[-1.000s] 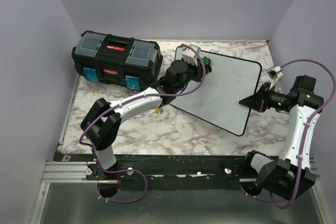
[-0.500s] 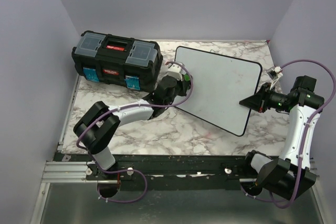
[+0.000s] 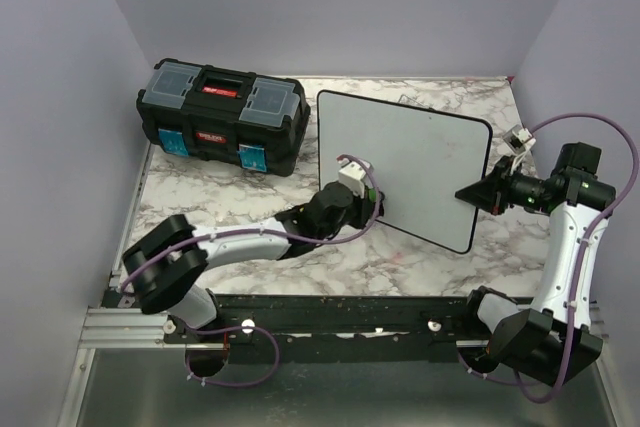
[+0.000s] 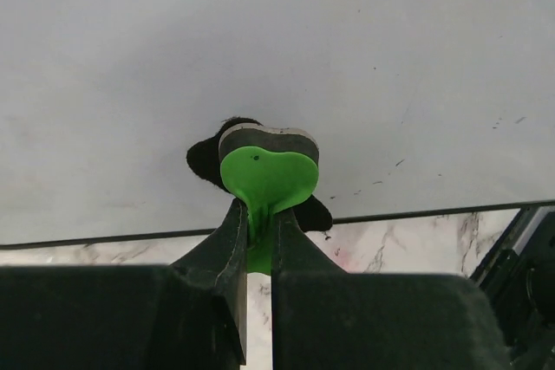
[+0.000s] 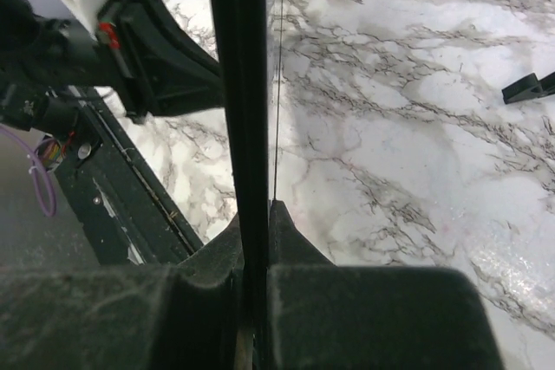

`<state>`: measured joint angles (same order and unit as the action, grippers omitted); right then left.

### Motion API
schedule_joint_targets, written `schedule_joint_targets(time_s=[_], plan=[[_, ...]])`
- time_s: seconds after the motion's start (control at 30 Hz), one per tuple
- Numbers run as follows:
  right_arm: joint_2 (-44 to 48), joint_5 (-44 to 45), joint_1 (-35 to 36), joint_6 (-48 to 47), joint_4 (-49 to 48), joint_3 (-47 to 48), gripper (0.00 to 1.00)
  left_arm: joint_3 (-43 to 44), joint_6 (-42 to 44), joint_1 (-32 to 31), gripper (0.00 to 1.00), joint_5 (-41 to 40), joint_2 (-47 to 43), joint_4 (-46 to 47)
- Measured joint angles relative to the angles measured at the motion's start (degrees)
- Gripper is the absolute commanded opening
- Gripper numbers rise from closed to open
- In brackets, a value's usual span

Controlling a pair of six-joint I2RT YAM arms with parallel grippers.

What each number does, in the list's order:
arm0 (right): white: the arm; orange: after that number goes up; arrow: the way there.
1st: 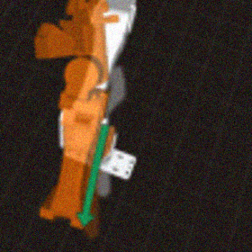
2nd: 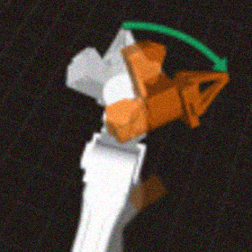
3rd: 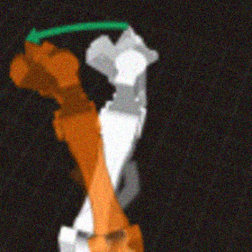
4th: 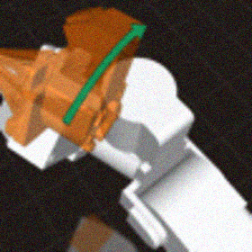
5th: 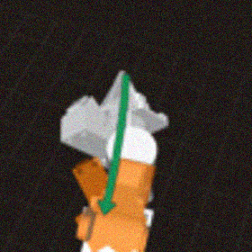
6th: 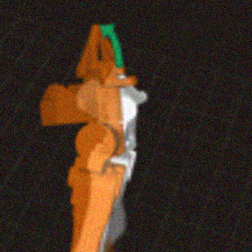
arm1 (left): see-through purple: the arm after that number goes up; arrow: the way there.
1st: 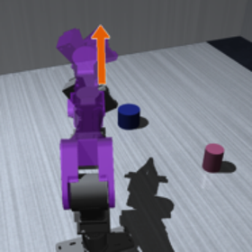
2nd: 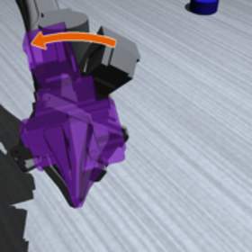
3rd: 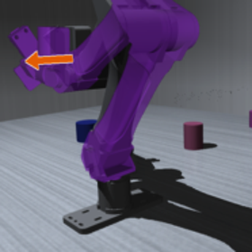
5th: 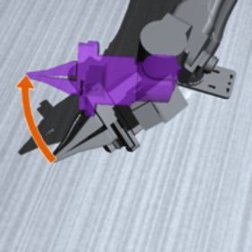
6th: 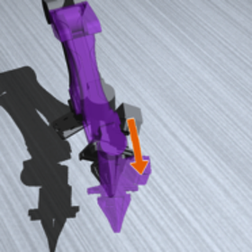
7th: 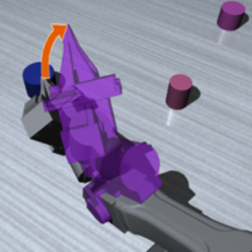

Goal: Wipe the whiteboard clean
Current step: Erase the whiteboard at the center of the board, then place the whiteboard on the whiteboard stand.

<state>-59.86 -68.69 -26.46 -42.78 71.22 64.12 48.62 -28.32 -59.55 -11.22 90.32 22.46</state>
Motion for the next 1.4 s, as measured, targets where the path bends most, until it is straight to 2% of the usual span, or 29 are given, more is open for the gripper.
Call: schedule_joint_targets(time_s=[0.23,0.43,0.83,1.17,1.4], plan=[[0.1,0.0,0.5,2.8,-1.4,1.4,0.01,-6.1,1.1,2.5,0.0,1.0,-18.9,-4.0],[0.2,0.0,0.5,7.8,-5.9,3.3,0.01,-14.3,0.8,7.5,0.0,4.4,-33.1,-6.6],[-0.8,-0.6,0.5,23.6,-20.1,8.3,0.01,-20.9,-0.8,14.4,0.0,11.4,-45.8,-13.3],[-1.6,-0.9,0.5,36.4,-33.2,9.2,0.01,-25.3,-1.3,15.4,0.0,13.0,-53.4,-16.8],[-2.1,-0.1,0.5,43.3,-41.9,6.0,0.01,-27.8,-2.4,15.6,0.0,13.3,-57.1,-18.5]])
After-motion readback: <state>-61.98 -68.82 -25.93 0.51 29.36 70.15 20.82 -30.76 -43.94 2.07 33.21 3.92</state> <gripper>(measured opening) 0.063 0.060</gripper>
